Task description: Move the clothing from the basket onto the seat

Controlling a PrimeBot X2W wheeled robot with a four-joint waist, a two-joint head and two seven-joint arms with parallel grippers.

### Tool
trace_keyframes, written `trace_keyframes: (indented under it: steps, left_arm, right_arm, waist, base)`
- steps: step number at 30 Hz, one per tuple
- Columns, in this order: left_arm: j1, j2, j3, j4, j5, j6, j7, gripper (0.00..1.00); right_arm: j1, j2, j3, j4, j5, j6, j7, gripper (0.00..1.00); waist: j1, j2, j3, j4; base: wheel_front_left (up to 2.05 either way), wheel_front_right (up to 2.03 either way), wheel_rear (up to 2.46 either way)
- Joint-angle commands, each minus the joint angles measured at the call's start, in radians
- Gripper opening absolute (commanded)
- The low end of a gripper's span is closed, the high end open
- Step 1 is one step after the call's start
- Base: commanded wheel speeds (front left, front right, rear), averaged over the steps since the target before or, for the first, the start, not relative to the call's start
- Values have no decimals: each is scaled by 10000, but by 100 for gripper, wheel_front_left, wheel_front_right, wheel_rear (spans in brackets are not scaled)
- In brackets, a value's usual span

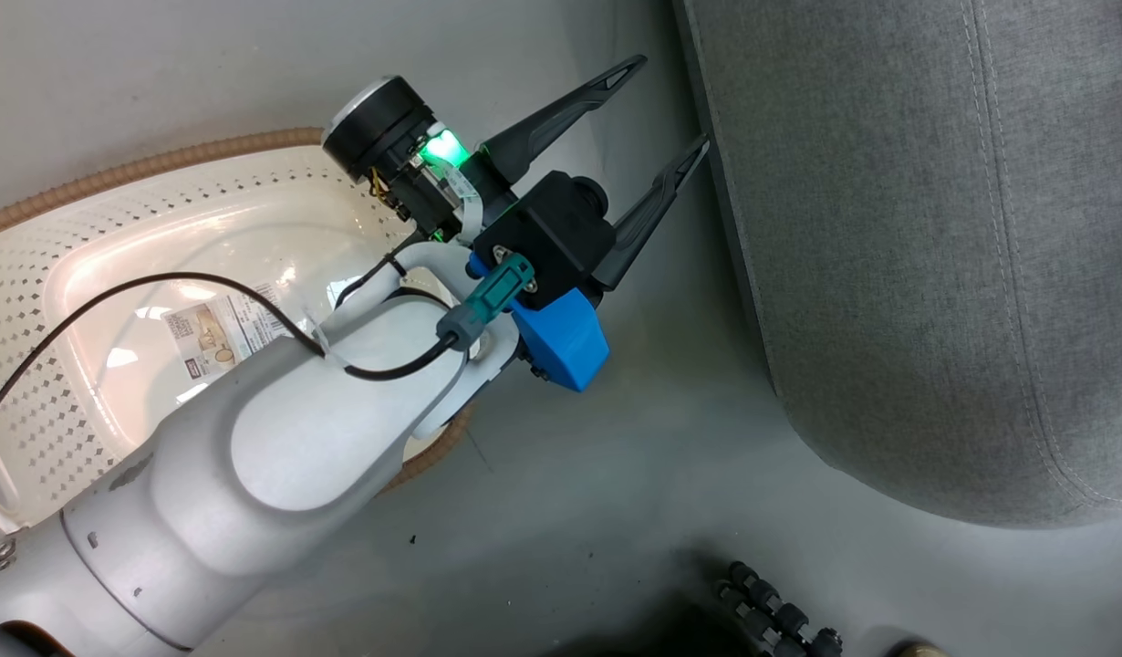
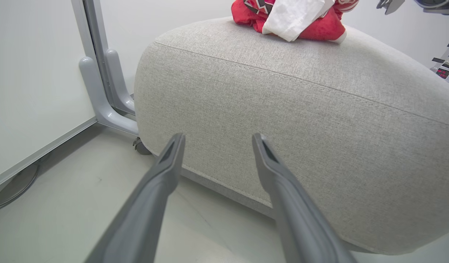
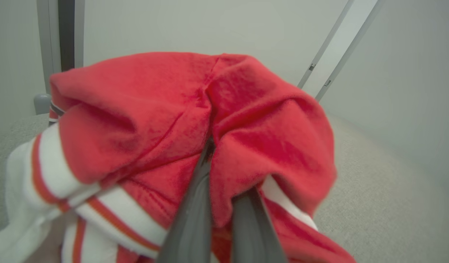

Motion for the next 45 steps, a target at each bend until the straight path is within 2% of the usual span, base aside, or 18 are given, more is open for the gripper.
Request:
trace_keyframes:
  steps: [1,3,4,12,19,25,31,39,45]
  left_arm:
    - [-119,77,-15,6,10,19,-52,100]
    - [-81,98,-21,37,-16,43,-76,100]
    - [-48,83,-22,45,-30,67,-115,100]
    - [330,-164,69,313,-284,187,-655,100]
    - [1056,-333,475,752,-761,396,-1286,100]
    - [1869,-395,1201,949,-1140,657,-1514,100]
    - [2790,-343,2703,400,-935,967,-1525,100]
    - [4445,-416,4796,27,-372,905,-1524,100]
    - [5852,-708,6230,-168,178,654,-1524,100]
  right_arm:
    - [123,49,-45,14,49,-11,-4,0]
    - [245,114,-156,-29,85,-11,-4,63]
    - [323,149,-221,-74,121,-11,-4,100]
    - [1842,394,-539,-1262,76,-11,-5,100]
    - [3134,938,-732,-3098,-257,-11,-2,100]
    - [3810,1124,372,-4324,-377,-11,-2,100]
    - [4106,1193,1833,-4720,-301,-11,-4,100]
    - [4597,1418,3405,-4563,-286,-11,-4,100]
    - [5228,1690,4122,-4337,-252,-11,-4,100]
  waist:
    - [-2,0,-20,-9]
    - [-2,0,-86,-23]
    - [-2,0,-143,-15]
    - [-2,0,-997,207]
    - [-2,0,-2342,637]
    - [-2,0,-3570,1107]
    - [-2,0,-4446,1683]
    - [-2,0,-5551,2489]
    - [-2,0,-6375,2933]
  base:
    - [0,0,0]
    - [0,0,0]
    - [0,0,0]
    - [0,0,0]
    - [0,0,0]
    - [0,0,0]
    - [0,0,0]
    - [0,0,0]
    - [0,0,0]
